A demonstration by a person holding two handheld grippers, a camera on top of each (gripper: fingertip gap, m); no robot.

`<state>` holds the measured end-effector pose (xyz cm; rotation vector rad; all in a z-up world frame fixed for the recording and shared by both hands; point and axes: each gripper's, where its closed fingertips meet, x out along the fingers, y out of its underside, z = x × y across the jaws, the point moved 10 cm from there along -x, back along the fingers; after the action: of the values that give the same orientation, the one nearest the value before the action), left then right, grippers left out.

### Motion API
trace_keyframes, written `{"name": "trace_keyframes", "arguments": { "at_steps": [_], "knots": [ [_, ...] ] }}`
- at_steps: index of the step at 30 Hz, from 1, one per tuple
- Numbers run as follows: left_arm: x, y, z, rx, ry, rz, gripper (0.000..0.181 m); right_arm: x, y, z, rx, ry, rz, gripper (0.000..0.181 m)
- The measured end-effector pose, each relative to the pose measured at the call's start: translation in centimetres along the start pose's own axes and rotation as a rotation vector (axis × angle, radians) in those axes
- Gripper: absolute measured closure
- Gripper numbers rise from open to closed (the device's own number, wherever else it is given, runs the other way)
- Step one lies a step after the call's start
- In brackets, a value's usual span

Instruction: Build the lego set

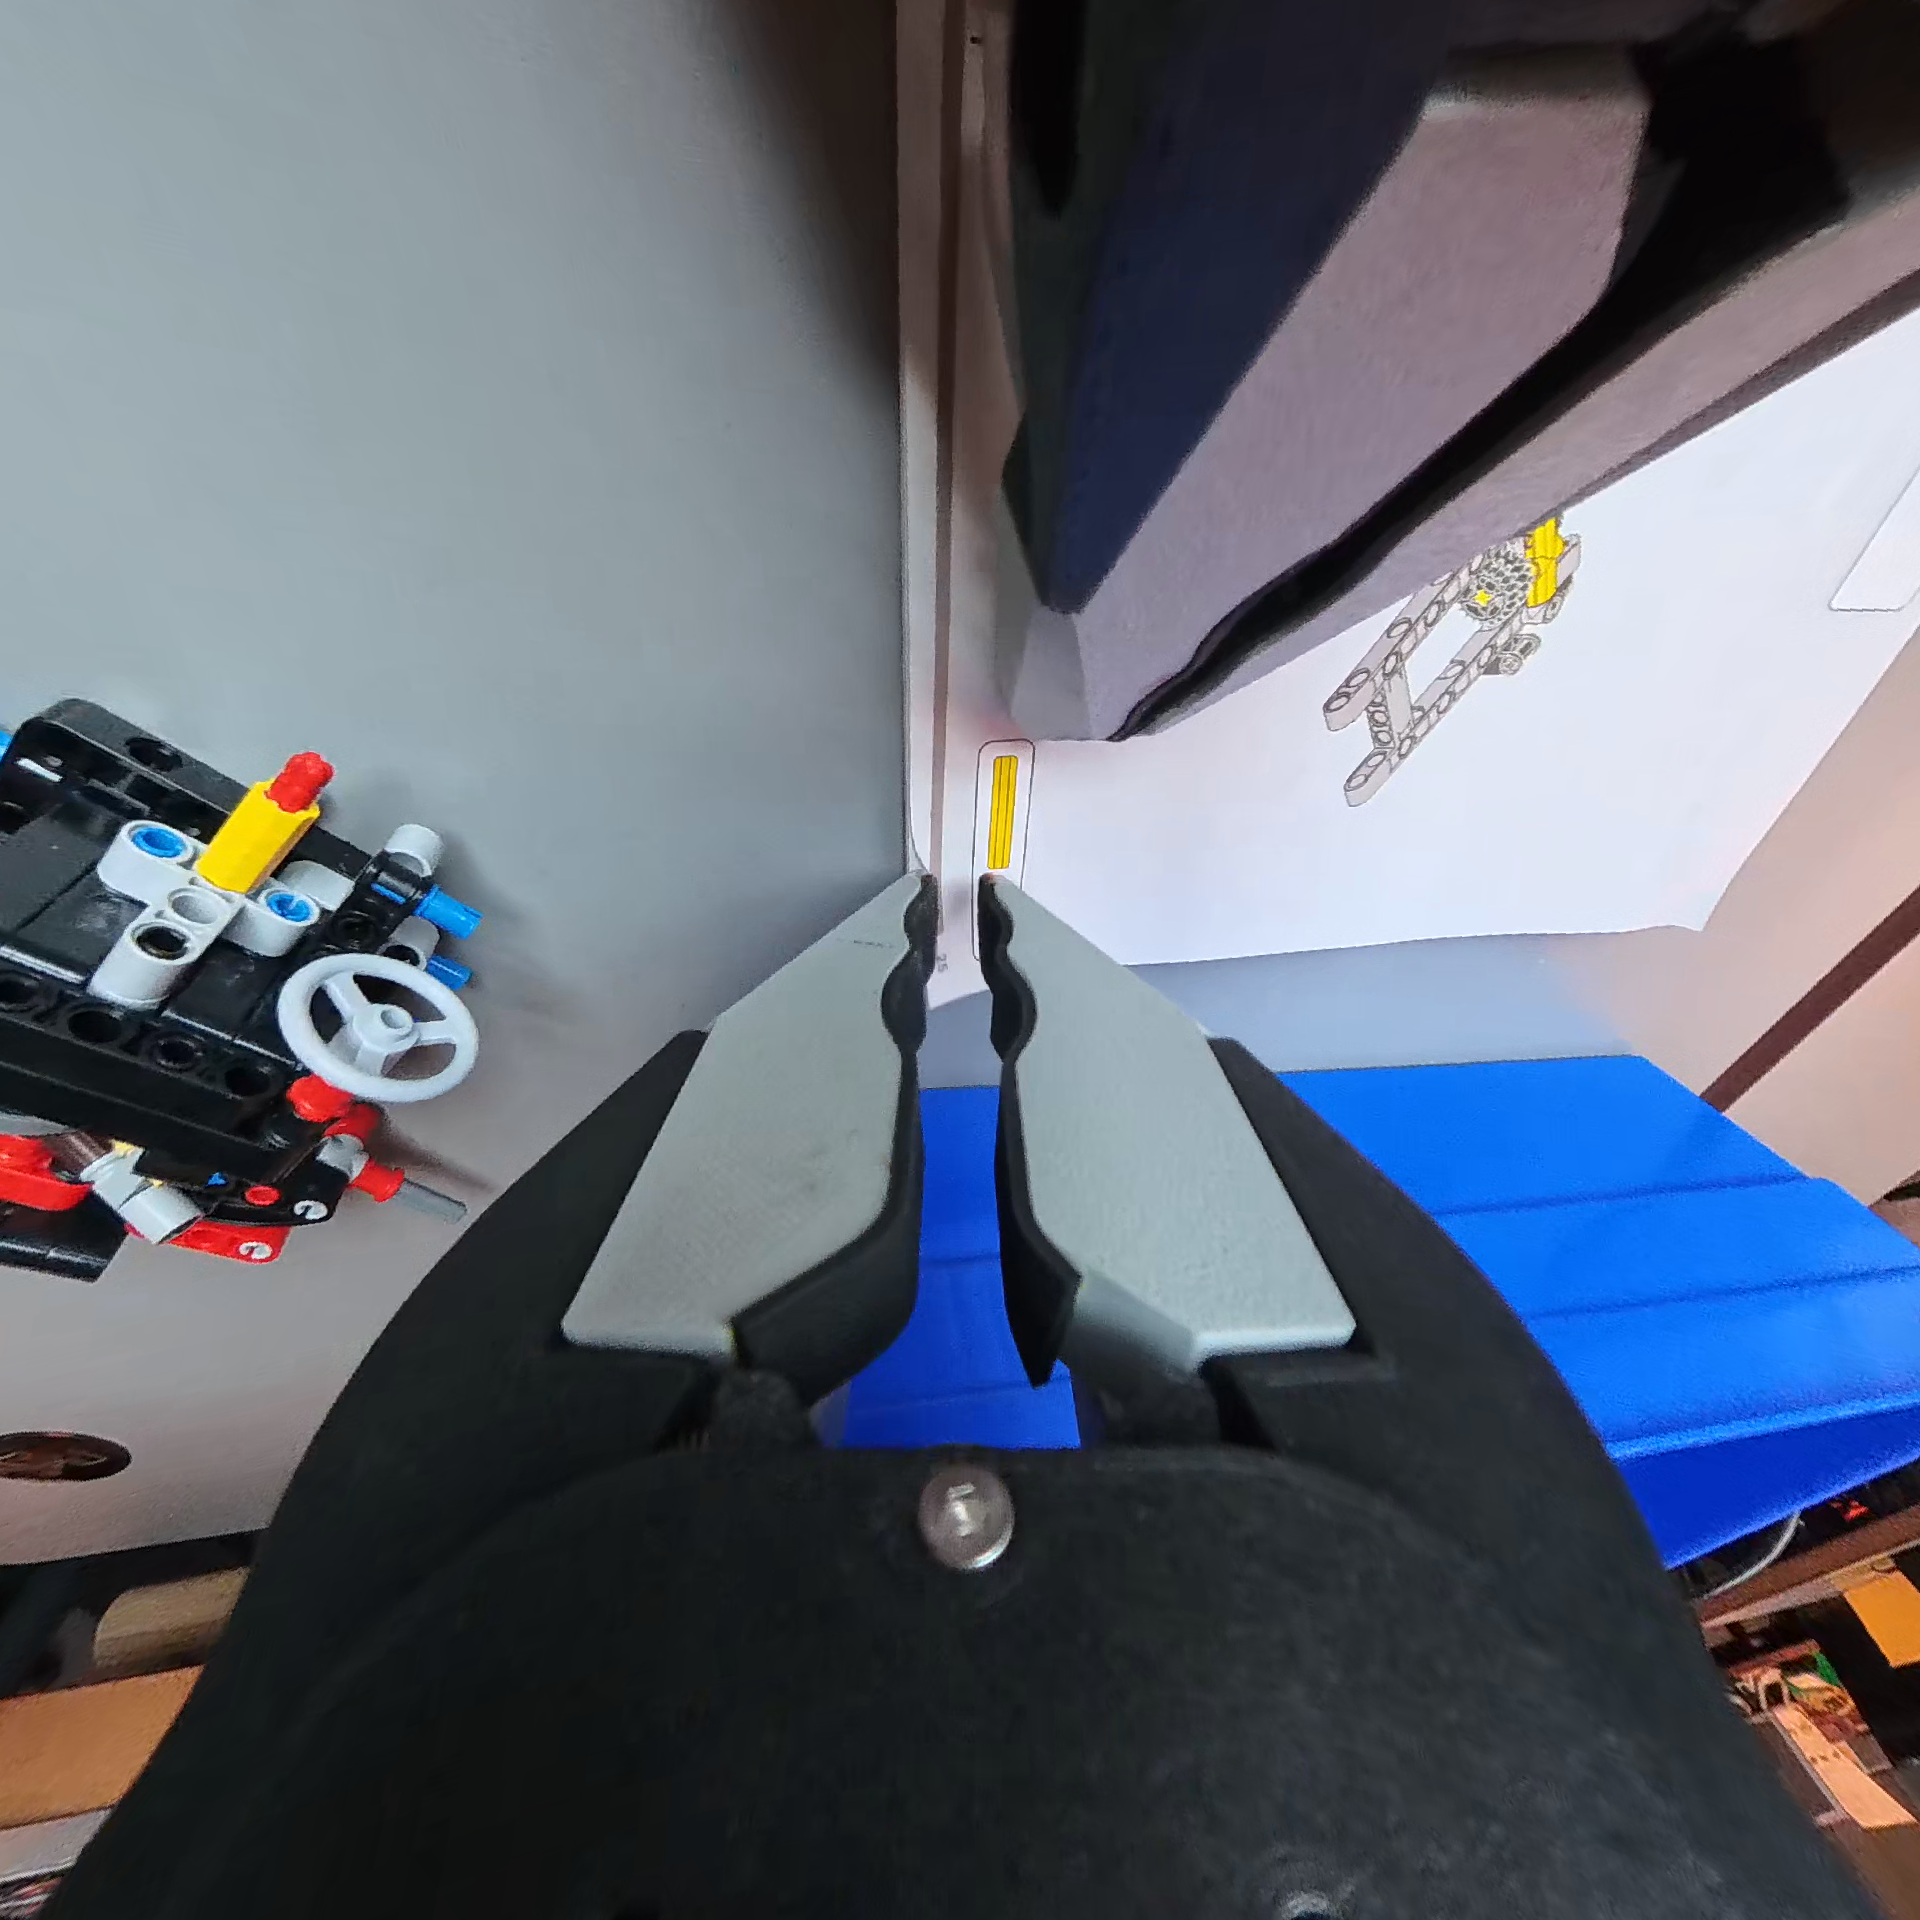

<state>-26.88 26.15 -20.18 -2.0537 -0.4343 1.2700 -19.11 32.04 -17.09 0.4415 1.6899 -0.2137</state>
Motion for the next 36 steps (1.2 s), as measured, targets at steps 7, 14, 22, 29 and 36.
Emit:
{"name": "trace_keyframes", "arguments": {
  "at_steps": [7, 14, 22, 29, 36],
  "knots": [
    [0.0, 0.0, 0.0, -0.005, 0.005, 0.000, 0.181, 0.1, 0.0, 0.0, 0.006, 0.005, -0.007, 0.175],
    [0.0, 0.0, 0.0, -0.003, 0.003, 0.000, 0.181, 0.3, 0.1, 0.3, 0.018, -0.030, -0.027, 0.181],
    [0.0, 0.0, 0.0, 0.003, -0.003, 0.000, 0.181, 0.4, 0.4, -0.5, 0.088, -0.092, -0.062, 0.181],
    [-0.2, 0.0, 0.4, -0.040, 0.018, -0.013, 0.181, 0.4, 0.3, -0.8, 0.120, 0.005, -0.084, 0.181],
    [-2.0, 0.0, -0.1, -0.031, 0.031, -0.179, 0.181, 0.5, 0.1, -1.3, 0.158, 0.032, -0.086, 0.181]
  ]
}}
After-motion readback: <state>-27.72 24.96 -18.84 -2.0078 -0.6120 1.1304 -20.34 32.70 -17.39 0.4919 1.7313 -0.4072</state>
